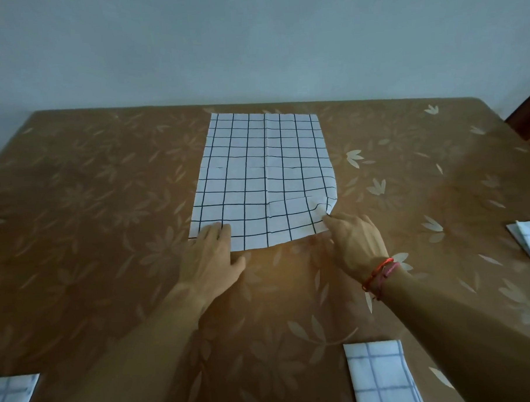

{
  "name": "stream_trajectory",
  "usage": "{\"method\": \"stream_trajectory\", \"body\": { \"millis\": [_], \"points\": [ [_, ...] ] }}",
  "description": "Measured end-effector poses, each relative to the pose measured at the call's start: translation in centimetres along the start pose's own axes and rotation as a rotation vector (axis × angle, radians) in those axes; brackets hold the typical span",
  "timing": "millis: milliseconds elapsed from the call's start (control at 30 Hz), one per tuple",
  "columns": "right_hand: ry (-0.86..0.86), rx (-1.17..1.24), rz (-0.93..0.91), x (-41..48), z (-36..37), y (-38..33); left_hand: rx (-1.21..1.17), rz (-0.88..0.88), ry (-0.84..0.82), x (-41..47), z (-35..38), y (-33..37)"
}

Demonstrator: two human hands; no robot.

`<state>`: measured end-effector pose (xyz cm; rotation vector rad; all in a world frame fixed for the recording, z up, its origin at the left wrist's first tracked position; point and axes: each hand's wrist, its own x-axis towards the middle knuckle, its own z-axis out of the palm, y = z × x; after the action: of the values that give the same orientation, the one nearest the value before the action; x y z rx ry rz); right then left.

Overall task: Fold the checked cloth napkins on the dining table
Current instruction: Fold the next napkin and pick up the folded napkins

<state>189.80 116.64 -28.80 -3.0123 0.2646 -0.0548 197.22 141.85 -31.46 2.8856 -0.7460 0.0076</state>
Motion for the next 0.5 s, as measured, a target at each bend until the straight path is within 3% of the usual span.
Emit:
{"method": "stream_trajectory", "body": {
  "millis": [100,200,333,433,500],
  "points": [
    [0.119,0.076,-0.003,-0.5,-1.3,-0.1,-0.005,-0.026,-0.09,-0.3,0.1,1.7],
    [0.245,0.163,-0.036,-1.4,-2.2,-0.5,0.052,-0.042,-0.055,-0.6,0.0,2.2],
    [0.316,0.173,-0.009,-2.5,-3.9,-0.1,0.085,-0.04,0.08,-1.0,-0.3,0.0],
    [0.367,0.175,0.025,-3.7,-4.8,0.2,0.103,-0.068,0.074,-1.9,-1.9,-1.5],
    [0.311,0.174,0.046,-4.5,-6.4,-1.0,0.098,-0.073,0.09,-3.0,-3.4,-2.0]
  ]
}}
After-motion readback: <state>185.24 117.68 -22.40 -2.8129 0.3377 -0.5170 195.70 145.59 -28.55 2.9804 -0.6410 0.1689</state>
